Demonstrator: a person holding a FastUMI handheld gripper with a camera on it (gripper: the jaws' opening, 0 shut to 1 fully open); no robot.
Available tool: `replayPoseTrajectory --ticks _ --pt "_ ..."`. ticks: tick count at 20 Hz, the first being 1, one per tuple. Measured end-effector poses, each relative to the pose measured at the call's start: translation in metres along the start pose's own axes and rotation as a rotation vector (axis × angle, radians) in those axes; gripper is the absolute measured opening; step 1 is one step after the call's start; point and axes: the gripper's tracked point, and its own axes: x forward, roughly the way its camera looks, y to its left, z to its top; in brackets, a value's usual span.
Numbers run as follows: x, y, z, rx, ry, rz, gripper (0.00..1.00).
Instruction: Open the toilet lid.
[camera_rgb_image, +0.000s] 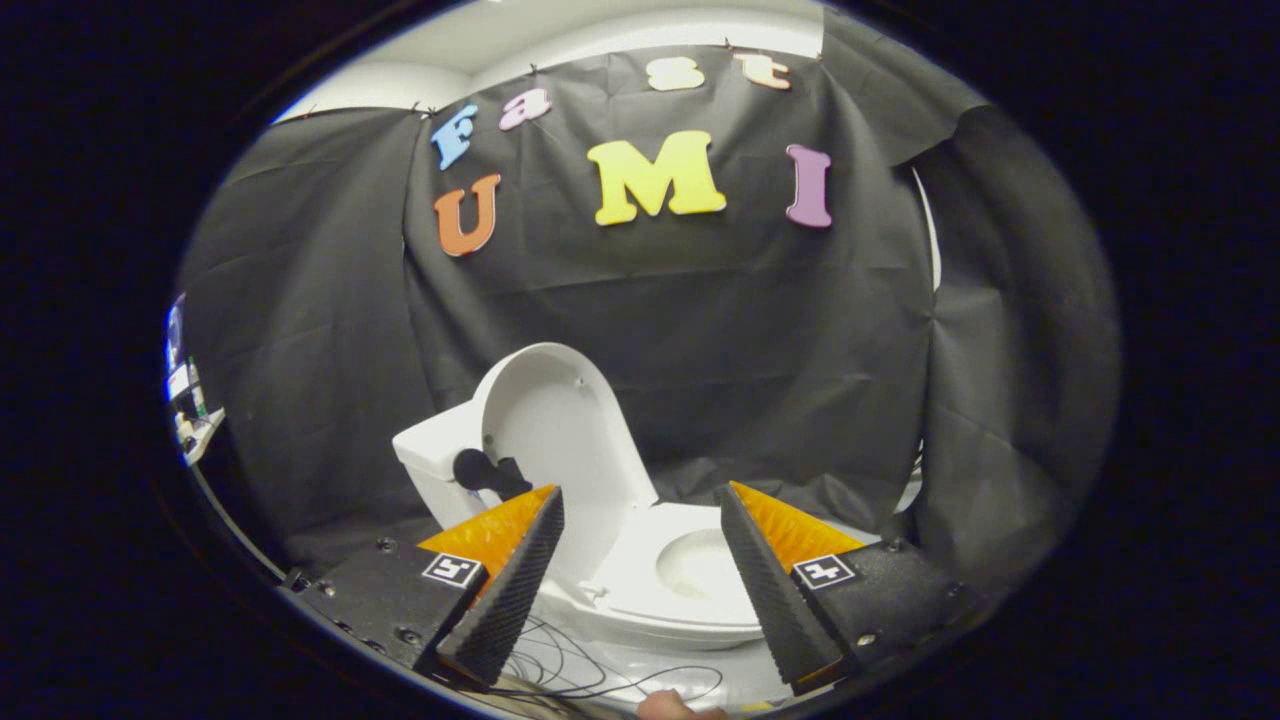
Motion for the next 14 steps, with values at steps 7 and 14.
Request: replayPoseTrajectory --ticks 7,14 --pt "-0.050 -0.043 0.024 -0.035 -0.203 0.008 0.99" --pt "-0.091 -0.099 -0.002 -0.020 -0.224 -0.019 0.99"
